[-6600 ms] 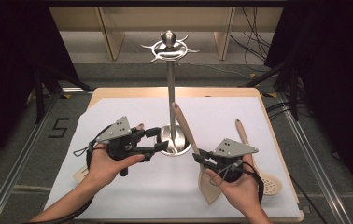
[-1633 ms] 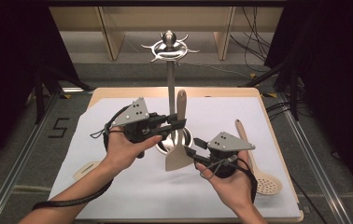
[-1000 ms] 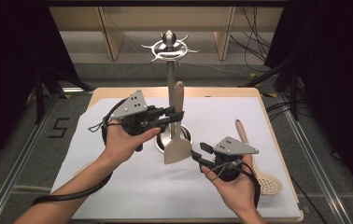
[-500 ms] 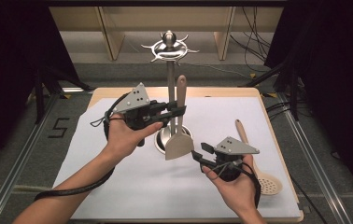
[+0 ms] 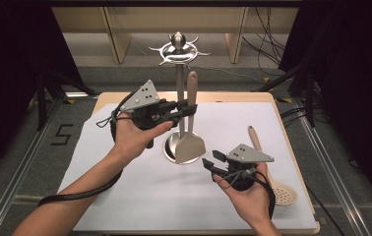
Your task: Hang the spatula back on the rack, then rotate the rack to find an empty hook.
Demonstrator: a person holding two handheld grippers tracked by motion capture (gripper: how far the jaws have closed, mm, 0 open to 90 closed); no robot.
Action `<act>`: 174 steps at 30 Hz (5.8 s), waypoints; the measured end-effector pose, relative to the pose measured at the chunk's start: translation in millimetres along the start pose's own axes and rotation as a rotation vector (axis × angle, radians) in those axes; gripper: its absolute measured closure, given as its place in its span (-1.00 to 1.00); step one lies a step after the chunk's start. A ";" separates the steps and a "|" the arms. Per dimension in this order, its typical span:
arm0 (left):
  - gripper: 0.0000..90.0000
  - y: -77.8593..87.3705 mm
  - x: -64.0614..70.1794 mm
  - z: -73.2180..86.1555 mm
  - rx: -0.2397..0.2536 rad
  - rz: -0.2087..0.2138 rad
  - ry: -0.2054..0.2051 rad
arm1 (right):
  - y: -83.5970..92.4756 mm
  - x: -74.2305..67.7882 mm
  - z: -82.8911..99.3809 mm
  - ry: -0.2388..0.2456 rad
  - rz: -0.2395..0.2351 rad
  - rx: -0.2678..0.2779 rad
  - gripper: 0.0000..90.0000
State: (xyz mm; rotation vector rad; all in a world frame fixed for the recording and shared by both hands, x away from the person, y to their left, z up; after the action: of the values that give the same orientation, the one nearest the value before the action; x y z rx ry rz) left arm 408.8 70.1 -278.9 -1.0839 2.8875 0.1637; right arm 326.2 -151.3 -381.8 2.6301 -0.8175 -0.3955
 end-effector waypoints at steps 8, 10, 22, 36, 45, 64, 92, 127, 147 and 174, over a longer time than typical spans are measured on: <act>0.68 -2.2 -3.0 1.0 -0.015 -0.014 0.045 | -0.1 -0.6 0.6 -0.018 -0.002 -0.005 0.25; 0.68 -2.6 -4.3 0.6 -0.018 -0.018 0.048 | 0.1 0.2 0.5 -0.008 0.003 -0.003 0.25; 0.68 -8.0 -13.1 0.2 -0.017 -0.028 0.023 | -0.7 -0.9 1.2 -0.031 -0.012 -0.007 0.25; 0.68 -10.9 -21.3 2.1 -0.028 -0.048 0.045 | -1.1 0.1 2.1 -0.024 -0.009 -0.005 0.25; 0.68 -12.7 -26.0 4.4 -0.034 -0.060 0.056 | -0.5 1.0 3.0 -0.027 -0.011 -0.014 0.25; 0.51 -8.4 -24.5 7.1 -0.025 -0.059 0.099 | 0.0 -1.5 5.9 -0.057 -0.001 -0.025 0.24; 0.98 29.5 -36.1 -12.5 0.051 -0.186 0.107 | 13.9 11.9 13.4 -0.100 0.057 -0.027 0.26; 0.98 32.7 -46.6 -55.1 0.170 -0.283 0.101 | 10.4 14.4 12.3 -0.051 0.034 -0.031 0.27; 0.98 22.2 -72.4 -54.1 0.152 -0.354 0.106 | 7.5 13.6 12.7 -0.072 0.029 -0.032 0.27; 0.98 6.2 -83.6 -58.4 0.119 -0.390 0.078 | 6.7 15.0 12.5 -0.060 0.031 -0.032 0.27</act>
State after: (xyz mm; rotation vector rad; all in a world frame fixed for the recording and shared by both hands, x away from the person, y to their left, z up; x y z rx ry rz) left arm 466.9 122.5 -213.2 -1.6265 2.6378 -0.0686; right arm 330.3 -168.5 -392.6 2.5841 -0.8621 -0.4774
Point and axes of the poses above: each handheld gripper's, and its own axes: y roughly backward along the jaws, z roughly out of its underside, x roughly to its right, the point moved 2 cm from there along -y, roughly forward along the jaws, and after that the axes turned 14 degrees about -z, right-handed, at the moved point
